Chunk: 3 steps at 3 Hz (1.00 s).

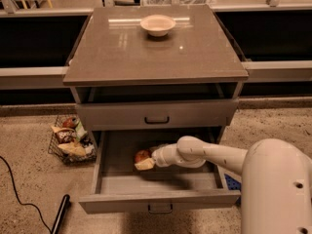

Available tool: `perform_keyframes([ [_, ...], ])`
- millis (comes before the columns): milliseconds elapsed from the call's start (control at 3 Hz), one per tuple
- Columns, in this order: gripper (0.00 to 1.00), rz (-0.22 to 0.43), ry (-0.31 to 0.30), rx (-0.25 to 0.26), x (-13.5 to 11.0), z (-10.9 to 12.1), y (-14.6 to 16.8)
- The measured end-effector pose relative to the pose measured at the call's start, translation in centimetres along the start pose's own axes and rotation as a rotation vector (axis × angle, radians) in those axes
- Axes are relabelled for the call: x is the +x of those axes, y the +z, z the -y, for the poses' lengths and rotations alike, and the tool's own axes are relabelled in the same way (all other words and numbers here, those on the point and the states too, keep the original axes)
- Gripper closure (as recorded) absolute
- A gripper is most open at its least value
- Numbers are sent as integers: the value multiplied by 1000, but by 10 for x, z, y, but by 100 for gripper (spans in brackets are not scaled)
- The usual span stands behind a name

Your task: Place apple into middle drawer

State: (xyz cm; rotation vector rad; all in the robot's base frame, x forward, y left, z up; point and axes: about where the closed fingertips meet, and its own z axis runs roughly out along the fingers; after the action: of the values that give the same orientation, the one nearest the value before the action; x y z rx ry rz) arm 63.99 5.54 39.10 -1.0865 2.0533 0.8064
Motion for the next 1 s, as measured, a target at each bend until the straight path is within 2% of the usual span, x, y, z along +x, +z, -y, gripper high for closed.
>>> perform_keyframes([
  [333,100,-5,7,1,4,1,4],
  [667,81,3,30,-7,8,3,7],
  [1000,58,3,31,-7,8,3,7],
])
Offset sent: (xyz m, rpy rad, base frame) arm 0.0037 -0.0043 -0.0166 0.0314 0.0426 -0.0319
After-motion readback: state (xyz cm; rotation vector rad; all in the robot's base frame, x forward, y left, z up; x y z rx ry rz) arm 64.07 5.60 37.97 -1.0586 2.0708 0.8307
